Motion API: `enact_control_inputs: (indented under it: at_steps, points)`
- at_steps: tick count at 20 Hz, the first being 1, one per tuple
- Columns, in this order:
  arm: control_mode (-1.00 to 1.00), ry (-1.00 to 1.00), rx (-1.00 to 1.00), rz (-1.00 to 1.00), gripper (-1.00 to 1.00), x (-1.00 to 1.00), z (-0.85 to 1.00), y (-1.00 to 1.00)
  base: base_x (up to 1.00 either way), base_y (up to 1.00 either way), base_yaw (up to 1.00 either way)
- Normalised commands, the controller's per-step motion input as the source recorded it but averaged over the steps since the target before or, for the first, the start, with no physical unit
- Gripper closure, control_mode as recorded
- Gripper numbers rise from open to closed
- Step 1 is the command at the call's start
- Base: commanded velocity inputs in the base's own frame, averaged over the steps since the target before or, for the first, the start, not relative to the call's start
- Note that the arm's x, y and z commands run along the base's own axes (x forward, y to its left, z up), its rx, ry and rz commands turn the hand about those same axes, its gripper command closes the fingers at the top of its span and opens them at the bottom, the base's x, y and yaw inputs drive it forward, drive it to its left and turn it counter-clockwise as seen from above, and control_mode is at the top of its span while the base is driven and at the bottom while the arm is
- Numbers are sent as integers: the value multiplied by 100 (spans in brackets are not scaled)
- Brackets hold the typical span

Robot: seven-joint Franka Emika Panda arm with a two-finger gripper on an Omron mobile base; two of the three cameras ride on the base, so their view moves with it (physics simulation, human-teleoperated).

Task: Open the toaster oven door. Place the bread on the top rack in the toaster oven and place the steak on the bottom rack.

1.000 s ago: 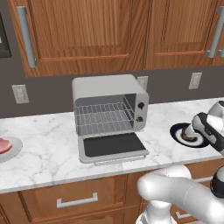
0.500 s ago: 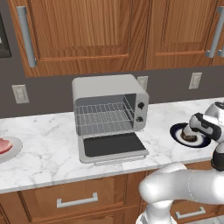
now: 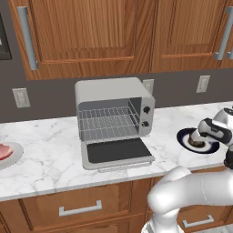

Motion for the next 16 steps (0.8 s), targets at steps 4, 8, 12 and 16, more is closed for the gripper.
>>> enact_control_inputs:
  at_steps: [4,8,12,16]
  points:
    - [-100,0,2,0,-100,46,-3,-8,0,0,0]
    - [-100,0,0,0,-100,32,-21,14,0,0,0]
    - [-100,0,0,0,-100,34,-11,2,0,0,0]
    - [-100,0,0,0,100,32,-17,0,0,0,0]
